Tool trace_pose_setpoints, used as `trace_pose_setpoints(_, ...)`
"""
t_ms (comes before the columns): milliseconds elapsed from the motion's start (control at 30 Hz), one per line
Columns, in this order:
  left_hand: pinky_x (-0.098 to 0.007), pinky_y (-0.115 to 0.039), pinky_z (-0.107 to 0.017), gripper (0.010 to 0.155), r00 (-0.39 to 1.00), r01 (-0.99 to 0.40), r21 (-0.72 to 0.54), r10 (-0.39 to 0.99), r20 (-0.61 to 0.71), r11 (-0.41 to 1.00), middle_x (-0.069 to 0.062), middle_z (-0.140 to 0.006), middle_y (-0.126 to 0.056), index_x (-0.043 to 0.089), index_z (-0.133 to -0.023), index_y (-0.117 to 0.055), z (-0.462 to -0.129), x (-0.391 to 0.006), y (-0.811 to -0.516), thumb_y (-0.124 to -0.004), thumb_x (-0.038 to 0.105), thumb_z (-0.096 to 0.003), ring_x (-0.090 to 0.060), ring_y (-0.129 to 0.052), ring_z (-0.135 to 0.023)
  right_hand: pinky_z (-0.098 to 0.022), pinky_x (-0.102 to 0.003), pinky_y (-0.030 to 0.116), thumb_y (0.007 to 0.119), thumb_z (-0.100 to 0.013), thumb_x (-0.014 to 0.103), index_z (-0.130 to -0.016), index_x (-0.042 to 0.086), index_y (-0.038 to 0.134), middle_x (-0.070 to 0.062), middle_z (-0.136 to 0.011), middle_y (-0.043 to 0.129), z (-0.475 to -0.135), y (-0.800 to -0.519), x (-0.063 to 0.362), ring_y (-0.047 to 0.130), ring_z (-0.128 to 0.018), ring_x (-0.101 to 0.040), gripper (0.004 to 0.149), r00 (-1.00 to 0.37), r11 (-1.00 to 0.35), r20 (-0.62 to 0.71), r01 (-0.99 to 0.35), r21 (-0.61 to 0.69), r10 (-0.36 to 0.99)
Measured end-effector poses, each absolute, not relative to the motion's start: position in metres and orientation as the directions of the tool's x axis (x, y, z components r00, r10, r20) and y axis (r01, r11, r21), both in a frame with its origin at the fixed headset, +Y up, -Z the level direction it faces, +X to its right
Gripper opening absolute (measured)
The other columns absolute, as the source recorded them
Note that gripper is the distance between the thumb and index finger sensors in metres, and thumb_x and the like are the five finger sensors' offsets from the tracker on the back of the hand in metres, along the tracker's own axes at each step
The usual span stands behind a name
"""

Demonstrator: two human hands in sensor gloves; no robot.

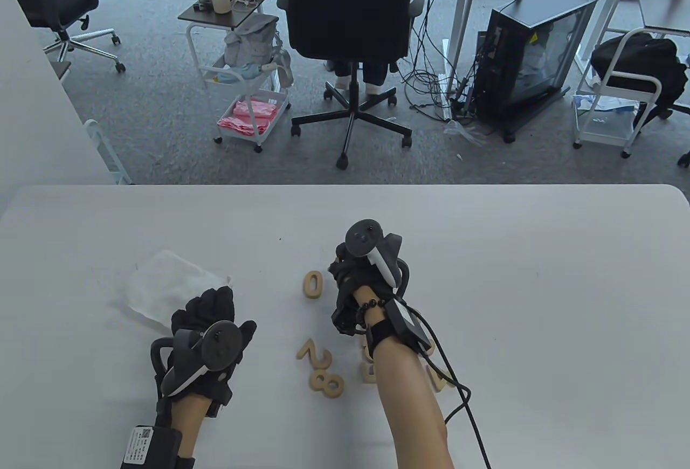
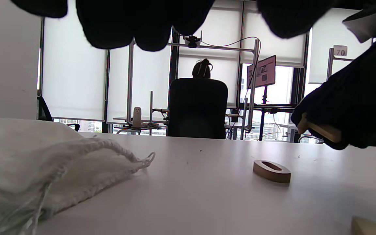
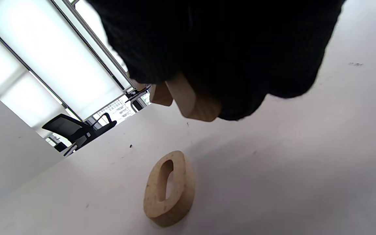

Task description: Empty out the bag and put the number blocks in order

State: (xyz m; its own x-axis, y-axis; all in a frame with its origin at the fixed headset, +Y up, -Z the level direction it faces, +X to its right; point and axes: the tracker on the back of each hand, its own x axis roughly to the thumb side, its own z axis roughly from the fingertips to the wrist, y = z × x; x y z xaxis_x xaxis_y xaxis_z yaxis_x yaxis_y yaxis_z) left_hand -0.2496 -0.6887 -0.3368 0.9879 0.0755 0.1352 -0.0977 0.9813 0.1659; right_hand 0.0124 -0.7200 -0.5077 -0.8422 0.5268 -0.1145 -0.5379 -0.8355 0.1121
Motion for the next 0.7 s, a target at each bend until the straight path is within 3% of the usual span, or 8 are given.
trace_pose_setpoints(133, -0.079, -0.053, -0.065, 0.079, 0.988, -0.109, 0.168, 0.087, 0.131, 0.98, -0.032, -0.109, -0.057, 0.001, -0.111, -0.05, -0.337, -0.252, -0.688, -0.065, 0.054, -0.0536, -0.061, -0.068, -0.096, -0.039, -0.041, 0.098, 0.089, -0.047, 0.023, -0.096, 0.01, 0.078, -0.018, -0.078, 0.093, -0.52, -0.735, -0.001, 0.108, -0.052, -0.031, 0.052, -0.893, -0.886, -0.133, -0.446, 0.126, 0.43)
trace_pose_setpoints(333, -0.079, -0.053, -0.065, 0.079, 0.987, -0.121, 0.171, 0.1, 0.129, 0.978, -0.032, -0.109, -0.057, 0.001, -0.111, -0.05, -0.338, -0.254, -0.688, -0.065, 0.054, -0.0536, -0.061, -0.068, -0.096, -0.036, -0.04, 0.099, 0.09, -0.046, 0.023, -0.093, 0.01, 0.082, -0.02, -0.075, 0.094, -0.535, -0.749, -0.011, 0.11, -0.047, -0.031, 0.05, -0.906, -0.899, -0.188, -0.408, 0.158, 0.379)
trace_pose_setpoints(600, -0.079, -0.053, -0.065, 0.079, 0.986, -0.131, 0.172, 0.11, 0.126, 0.976, -0.032, -0.109, -0.057, 0.001, -0.111, -0.05, -0.338, -0.256, -0.688, -0.065, 0.053, -0.0536, -0.061, -0.069, -0.096, -0.03, -0.035, 0.101, 0.09, -0.045, 0.025, -0.09, 0.01, 0.085, -0.018, -0.067, 0.099, -0.542, -0.752, -0.02, 0.113, -0.039, -0.026, 0.048, -0.964, -0.96, -0.178, -0.226, 0.166, 0.197)
trace_pose_setpoints(700, -0.079, -0.053, -0.065, 0.079, 0.986, -0.131, 0.172, 0.11, 0.126, 0.976, -0.032, -0.109, -0.057, 0.001, -0.111, -0.05, -0.338, -0.256, -0.688, -0.065, 0.054, -0.0536, -0.061, -0.069, -0.096, -0.029, -0.034, 0.1, 0.089, -0.045, 0.026, -0.091, 0.01, 0.085, -0.017, -0.064, 0.1, -0.543, -0.753, -0.019, 0.112, -0.037, -0.023, 0.048, -0.968, -0.963, -0.168, -0.216, 0.161, 0.189)
